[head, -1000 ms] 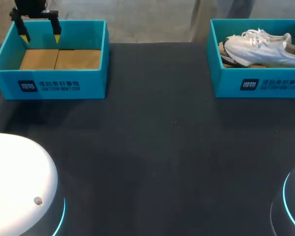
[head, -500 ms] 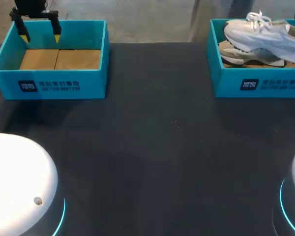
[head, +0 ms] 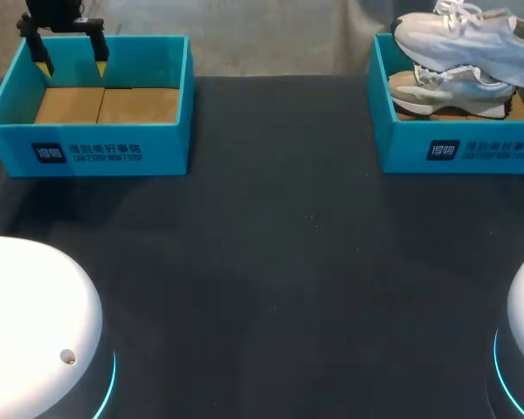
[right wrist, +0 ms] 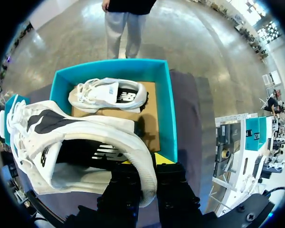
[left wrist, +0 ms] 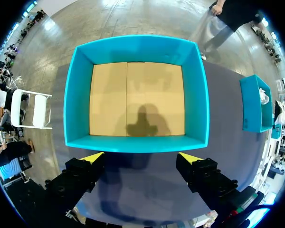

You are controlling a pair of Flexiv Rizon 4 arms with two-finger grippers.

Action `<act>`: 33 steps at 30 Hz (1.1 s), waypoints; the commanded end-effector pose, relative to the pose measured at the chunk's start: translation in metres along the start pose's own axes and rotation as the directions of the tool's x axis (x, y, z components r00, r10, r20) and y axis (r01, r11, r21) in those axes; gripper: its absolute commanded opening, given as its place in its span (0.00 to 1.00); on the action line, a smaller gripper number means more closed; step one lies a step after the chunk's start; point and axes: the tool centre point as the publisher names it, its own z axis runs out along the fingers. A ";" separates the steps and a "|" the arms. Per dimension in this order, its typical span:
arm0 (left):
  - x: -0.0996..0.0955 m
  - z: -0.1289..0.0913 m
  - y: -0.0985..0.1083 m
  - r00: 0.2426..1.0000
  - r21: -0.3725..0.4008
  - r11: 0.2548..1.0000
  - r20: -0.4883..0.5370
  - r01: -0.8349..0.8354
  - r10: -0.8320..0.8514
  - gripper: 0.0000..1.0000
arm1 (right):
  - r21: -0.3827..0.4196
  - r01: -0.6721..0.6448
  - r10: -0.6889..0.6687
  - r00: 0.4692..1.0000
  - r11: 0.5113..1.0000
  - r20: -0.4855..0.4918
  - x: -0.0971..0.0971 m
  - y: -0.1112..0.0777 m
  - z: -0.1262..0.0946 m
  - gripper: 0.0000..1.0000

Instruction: Take the shoe out of the shoebox, open the shoe tongue, remove and reinsert the insole, then place the shoe into the shoebox

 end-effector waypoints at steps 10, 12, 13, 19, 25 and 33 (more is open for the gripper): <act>0.000 0.000 0.000 1.000 0.000 1.000 0.000 0.000 0.000 1.00 | -0.007 -0.018 0.018 1.000 1.000 -0.009 0.003 -0.004 -0.007 0.00; 0.000 0.000 0.000 1.000 0.000 1.000 0.000 0.000 0.000 1.00 | -0.007 -0.018 0.018 1.000 1.000 -0.009 0.003 -0.004 -0.007 0.00; 0.000 0.000 0.000 1.000 0.000 1.000 0.000 0.000 0.000 1.00 | -0.007 -0.018 0.018 1.000 1.000 -0.009 0.003 -0.004 -0.007 0.00; 0.000 0.000 0.000 1.000 0.000 1.000 0.000 0.000 0.000 1.00 | -0.007 -0.018 0.018 1.000 1.000 -0.009 0.003 -0.004 -0.007 0.00; 0.000 0.000 0.000 1.000 0.000 1.000 0.000 0.000 0.000 1.00 | -0.003 -0.020 0.020 1.000 1.000 0.002 0.013 -0.013 -0.011 0.00; 0.000 0.000 0.000 1.000 0.000 1.000 0.000 0.000 0.000 1.00 | -0.025 -0.026 0.027 0.999 0.999 0.030 0.040 -0.057 -0.038 0.00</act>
